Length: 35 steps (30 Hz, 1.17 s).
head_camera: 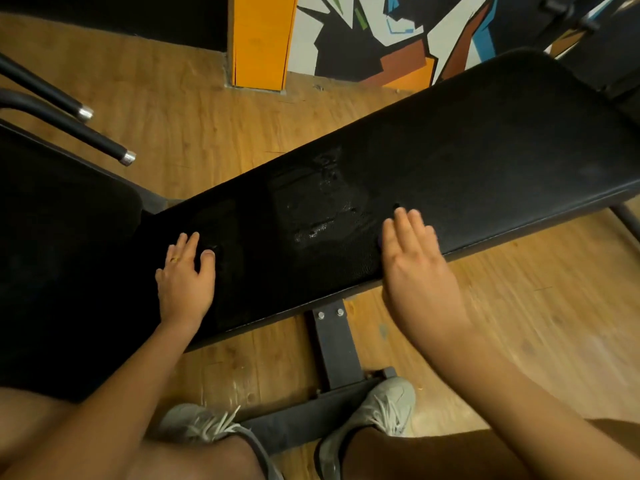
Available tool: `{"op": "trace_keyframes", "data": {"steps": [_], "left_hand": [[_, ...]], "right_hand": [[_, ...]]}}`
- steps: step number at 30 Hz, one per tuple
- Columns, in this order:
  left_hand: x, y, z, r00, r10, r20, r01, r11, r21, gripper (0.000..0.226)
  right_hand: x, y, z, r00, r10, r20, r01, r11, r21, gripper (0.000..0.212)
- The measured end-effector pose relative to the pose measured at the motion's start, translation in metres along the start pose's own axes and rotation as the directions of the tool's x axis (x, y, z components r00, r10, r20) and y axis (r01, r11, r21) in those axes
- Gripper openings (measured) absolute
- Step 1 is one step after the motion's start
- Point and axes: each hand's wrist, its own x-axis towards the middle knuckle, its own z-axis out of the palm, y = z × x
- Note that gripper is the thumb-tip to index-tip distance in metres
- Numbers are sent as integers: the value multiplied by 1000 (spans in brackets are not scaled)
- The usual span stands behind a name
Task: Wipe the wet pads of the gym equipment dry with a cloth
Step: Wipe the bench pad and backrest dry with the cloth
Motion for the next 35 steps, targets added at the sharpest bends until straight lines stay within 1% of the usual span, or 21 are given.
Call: {"op": "trace_keyframes", "data": {"steps": [1, 4, 6, 8, 9, 12, 14, 17, 20, 22, 24, 26, 29, 35], "left_hand": [[0, 0, 0, 1000, -2, 1, 2, 1000, -8, 53], [-1, 1, -1, 1000, -9, 7, 9, 1000, -9, 53], [-1, 2, -1, 1000, -11, 9, 11, 1000, -1, 54], [-1, 2, -1, 1000, -13, 7, 13, 1000, -1, 54], [-2, 2, -1, 1000, -13, 6, 13, 1000, -4, 54], [-2, 3, -1, 1000, -16, -1, 16, 1000, -18, 53], [-2, 2, -2, 1000, -12, -6, 12, 1000, -14, 53], [-2, 3, -2, 1000, -14, -4, 14, 1000, -22, 53], [-3, 2, -2, 1000, -14, -4, 14, 999, -29, 53], [-3, 2, -2, 1000, -9, -1, 9, 1000, -26, 53], [-3, 2, -1, 1000, -10, -2, 10, 1000, -26, 52], [-2, 2, -1, 1000, -11, -12, 11, 1000, -22, 52], [-1, 1, 0, 1000, -3, -22, 2, 1000, -24, 51], [-2, 2, -1, 1000, -2, -20, 1, 999, -33, 51]], "right_hand": [[-2, -14, 2, 999, -34, 10, 34, 999, 14, 64], [-10, -57, 13, 973, -230, 28, 228, 970, 80, 65], [-10, -64, 14, 962, -273, 18, 269, 956, 114, 63], [-4, -51, 12, 964, -266, 7, 263, 956, 131, 63], [0, -40, 10, 971, -240, 5, 237, 963, 131, 64], [12, 0, 5, 996, -89, -8, 90, 988, 125, 62], [15, 10, 2, 999, -41, 34, 37, 992, 123, 59], [11, -4, 4, 994, -92, 65, 86, 993, 85, 65], [9, -16, 7, 986, -152, 71, 142, 982, 123, 65], [16, -9, 4, 993, -103, 50, 93, 981, 172, 61], [26, 4, 2, 998, -55, 42, 46, 980, 196, 53], [37, 14, 3, 996, -77, 47, 65, 973, 223, 46], [51, 16, 8, 988, -137, 64, 124, 977, 173, 51], [94, 2, 13, 995, -85, 60, 76, 987, 140, 49]]}}
